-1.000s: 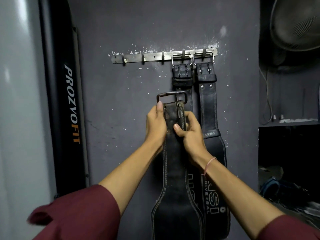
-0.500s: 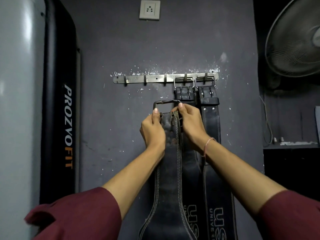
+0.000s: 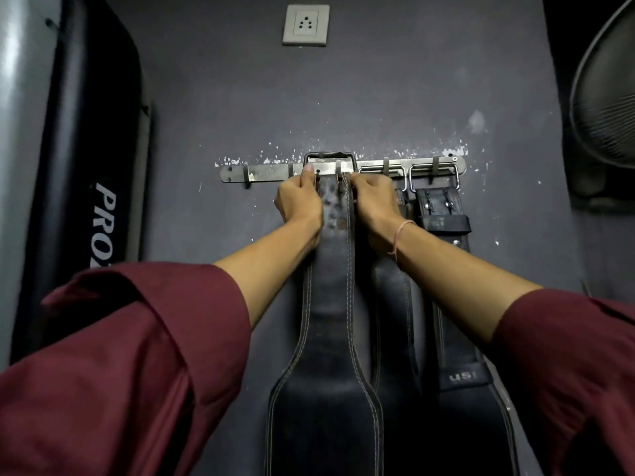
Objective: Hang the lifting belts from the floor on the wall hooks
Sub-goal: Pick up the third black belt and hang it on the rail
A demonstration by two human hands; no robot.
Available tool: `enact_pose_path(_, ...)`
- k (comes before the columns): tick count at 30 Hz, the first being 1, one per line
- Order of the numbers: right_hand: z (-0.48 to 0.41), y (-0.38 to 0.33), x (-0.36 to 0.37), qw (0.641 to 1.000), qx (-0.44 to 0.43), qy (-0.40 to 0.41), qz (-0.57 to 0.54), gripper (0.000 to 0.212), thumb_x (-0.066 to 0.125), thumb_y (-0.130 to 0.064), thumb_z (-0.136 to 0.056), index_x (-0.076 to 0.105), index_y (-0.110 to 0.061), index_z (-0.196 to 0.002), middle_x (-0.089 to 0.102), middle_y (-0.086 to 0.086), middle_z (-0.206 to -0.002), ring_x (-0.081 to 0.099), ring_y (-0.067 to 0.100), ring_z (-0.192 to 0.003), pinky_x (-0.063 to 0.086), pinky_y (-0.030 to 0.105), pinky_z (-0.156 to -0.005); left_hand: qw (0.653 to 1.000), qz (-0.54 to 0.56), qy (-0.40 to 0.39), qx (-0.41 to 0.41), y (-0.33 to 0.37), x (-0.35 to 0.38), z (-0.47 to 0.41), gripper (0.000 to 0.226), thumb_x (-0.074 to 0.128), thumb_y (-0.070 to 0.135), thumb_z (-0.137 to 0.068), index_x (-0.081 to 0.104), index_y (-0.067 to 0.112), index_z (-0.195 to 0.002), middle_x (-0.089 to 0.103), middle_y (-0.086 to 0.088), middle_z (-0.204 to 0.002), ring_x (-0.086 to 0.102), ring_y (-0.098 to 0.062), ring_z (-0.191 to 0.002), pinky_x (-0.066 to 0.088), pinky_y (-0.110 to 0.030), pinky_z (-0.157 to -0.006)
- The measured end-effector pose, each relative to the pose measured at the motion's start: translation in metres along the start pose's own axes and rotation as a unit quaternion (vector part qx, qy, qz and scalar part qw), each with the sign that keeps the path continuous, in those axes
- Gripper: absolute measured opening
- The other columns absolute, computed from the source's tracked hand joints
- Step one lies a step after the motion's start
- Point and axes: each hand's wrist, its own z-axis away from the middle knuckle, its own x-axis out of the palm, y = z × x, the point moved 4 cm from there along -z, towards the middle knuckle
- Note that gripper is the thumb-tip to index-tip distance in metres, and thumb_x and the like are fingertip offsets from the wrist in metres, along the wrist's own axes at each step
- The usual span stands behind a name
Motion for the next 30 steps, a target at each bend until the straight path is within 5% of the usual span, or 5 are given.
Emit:
enact_pose_path(10,-0.043,0.016,0.005,0.995,0.063,0.072,0.032,0.042,0.059,-0.014,-0.092,0.050,-0.008,-0.051,0.046,0.001,-0.052,0.042,0.014,-0.049,0.032,0.021,-0.057,0.997,0.018,-0.019,-0.070,-0.016,0.027,-0.036,0.042,0.061,0.041,-0.095,0.060,0.007,-0.071,0.064,-0.011,-0.088,0.059,-0.027,-0.083,0.052,-0.036,-0.084)
enact_pose_path(13,-0.046,0.013,0.005,0.992,0.078,0.081,0.051,0.030,0.060,-0.020,-0.092,0.068,0.009,-0.091,0.056,0.002,-0.061,0.049,0.019,-0.064,0.032,0.019,-0.062,0.993,0.040,-0.027,-0.108,-0.022,0.027,-0.042,0.037,0.069,0.039,-0.087,0.067,0.003,-0.082,0.071,-0.016,-0.103,0.069,-0.033,-0.095,0.057,-0.042,-0.092)
enact_pose_path(17,-0.036,0.011,0.007,0.988,0.081,0.070,0.109,0.025,0.053,-0.013,-0.095,0.066,0.005,-0.105,0.067,0.021,-0.115,0.060,0.034,-0.097,0.036,0.025,-0.073,0.991,0.026,-0.053,-0.119,-0.037,0.025,-0.041,0.038,0.069,0.045,-0.084,0.066,0.008,-0.074,0.073,-0.020,-0.102,0.071,-0.036,-0.097,0.057,-0.048,-0.091)
enact_pose_path(22,-0.015,0.013,0.006,0.989,0.041,0.083,0.115,0.023,0.055,-0.012,-0.099,0.067,0.007,-0.103,0.062,0.019,-0.113,0.055,0.026,-0.089,0.038,0.023,-0.075,0.992,-0.020,-0.085,-0.089,-0.038,0.018,-0.025,0.052,0.061,0.049,-0.093,0.056,0.011,-0.057,0.066,-0.027,-0.080,0.058,-0.018,-0.078,0.055,-0.040,-0.082)
enact_pose_path(30,0.094,0.053,-0.003,0.986,-0.098,0.043,0.124,0.041,0.063,0.007,-0.085,0.063,-0.002,-0.125,0.071,0.015,-0.118,0.064,0.027,-0.112,0.034,0.006,-0.095,0.986,-0.114,-0.120,-0.030,-0.065,-0.035,0.065,0.031,0.048,0.030,-0.103,0.059,0.006,-0.088,0.067,-0.017,-0.092,0.063,-0.037,-0.099,0.041,-0.033,-0.074)
